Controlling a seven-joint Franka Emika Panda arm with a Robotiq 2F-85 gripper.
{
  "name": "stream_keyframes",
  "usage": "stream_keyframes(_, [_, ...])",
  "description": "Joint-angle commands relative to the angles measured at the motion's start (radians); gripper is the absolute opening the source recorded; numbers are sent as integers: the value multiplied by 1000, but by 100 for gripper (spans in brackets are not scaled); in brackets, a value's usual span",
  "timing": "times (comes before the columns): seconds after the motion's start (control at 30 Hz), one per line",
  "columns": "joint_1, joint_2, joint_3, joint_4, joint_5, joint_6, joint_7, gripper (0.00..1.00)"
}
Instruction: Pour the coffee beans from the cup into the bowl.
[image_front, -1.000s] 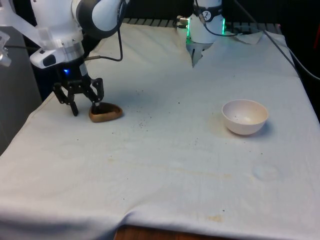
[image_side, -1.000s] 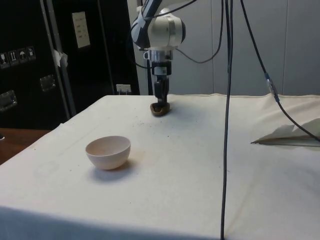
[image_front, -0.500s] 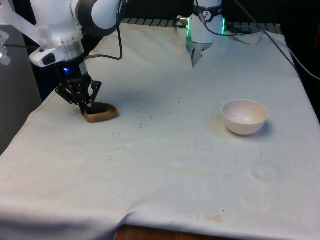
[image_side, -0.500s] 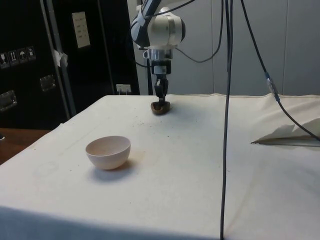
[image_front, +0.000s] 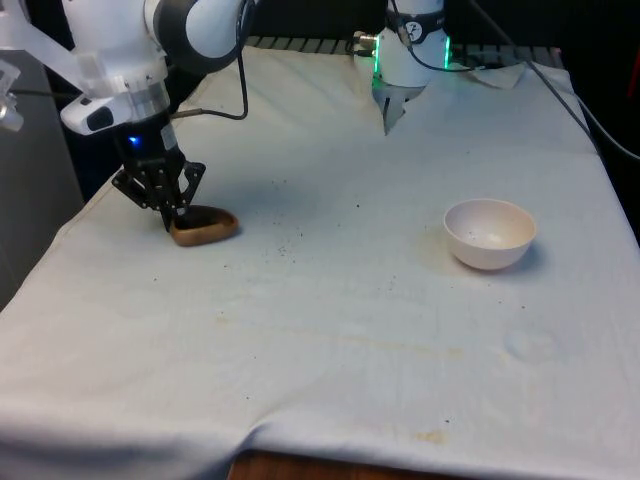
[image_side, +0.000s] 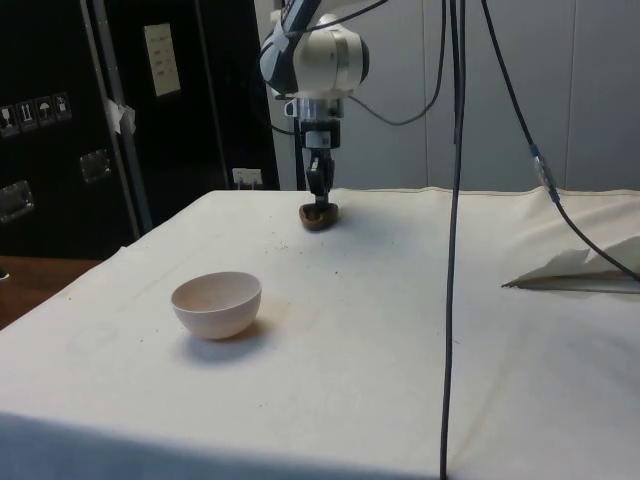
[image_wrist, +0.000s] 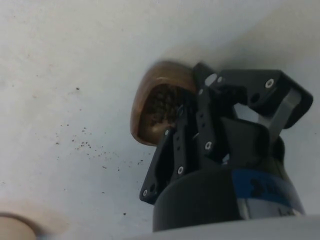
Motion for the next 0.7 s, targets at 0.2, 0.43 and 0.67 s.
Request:
stream_keyframes(0.2, [36, -47, -9, -37, -15, 9, 36, 0])
stream_keyframes(0.43, [57, -94, -10, -69, -42, 9, 64, 0])
stream_keyframes(0.67, [77, -137, -11, -95, -69, 10, 94, 0])
